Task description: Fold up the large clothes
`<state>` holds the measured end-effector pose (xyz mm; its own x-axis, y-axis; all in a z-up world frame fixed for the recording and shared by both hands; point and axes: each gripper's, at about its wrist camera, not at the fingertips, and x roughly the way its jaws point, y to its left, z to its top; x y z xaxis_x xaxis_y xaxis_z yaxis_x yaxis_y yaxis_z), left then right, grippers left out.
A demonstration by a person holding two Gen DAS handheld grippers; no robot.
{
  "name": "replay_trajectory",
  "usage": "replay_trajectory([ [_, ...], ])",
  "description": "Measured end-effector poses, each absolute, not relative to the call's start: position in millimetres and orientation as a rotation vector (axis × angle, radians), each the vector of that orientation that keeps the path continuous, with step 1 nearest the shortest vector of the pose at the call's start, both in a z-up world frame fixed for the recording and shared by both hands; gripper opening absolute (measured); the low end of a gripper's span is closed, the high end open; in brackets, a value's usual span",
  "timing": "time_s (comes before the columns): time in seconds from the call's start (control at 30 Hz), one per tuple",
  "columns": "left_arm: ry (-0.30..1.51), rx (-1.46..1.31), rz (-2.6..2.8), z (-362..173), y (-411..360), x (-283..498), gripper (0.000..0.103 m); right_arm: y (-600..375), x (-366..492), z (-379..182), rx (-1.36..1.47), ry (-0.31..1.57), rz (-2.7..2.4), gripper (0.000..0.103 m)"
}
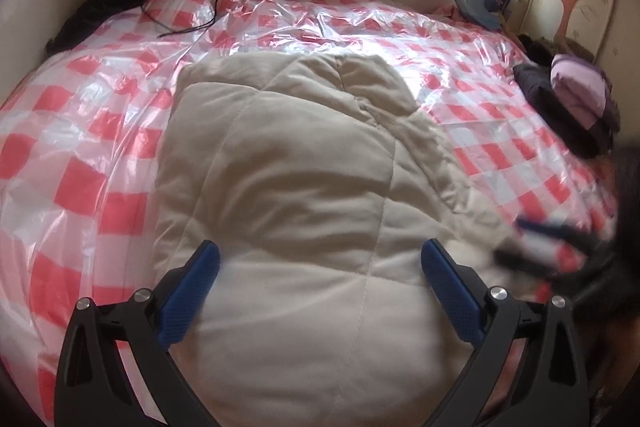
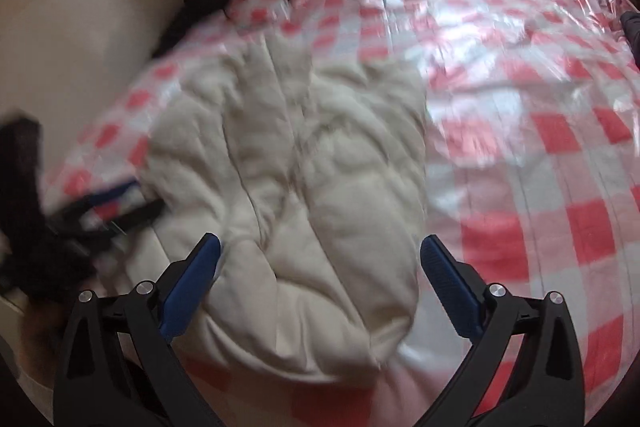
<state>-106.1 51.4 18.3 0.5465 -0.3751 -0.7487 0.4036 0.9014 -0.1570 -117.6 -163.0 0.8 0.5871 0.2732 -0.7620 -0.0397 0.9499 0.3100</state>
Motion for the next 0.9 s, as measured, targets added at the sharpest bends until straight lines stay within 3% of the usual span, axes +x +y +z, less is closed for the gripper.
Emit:
replay_trajectory([
  [0.1, 0.924, -0.021, -0.479, 28.7, 59.8, -119.0, 0.096, -174.4, -113.4, -17.4, 0.37, 1.048, 0.23, 0.097],
  [0.37, 1.052, -0.124, -0.323, 17.1, 94.9, -170.9, 0.096, -151.1, -170.4, 33.1, 0.232, 0.935, 0.222, 0.096],
  [0.63, 0.96, -0.028, -0.247, 60.7, 95.5, -221.1, 0.096, -120.7, -223.5, 49.7, 0.101, 0.927, 0.167, 0.096],
  [0.9, 0.951, 0.006, -0.182, 69.1, 100.8, -241.7, 0.096, -108.0, -232.4, 67.0, 0.018, 0.962, 0.151, 0.096],
])
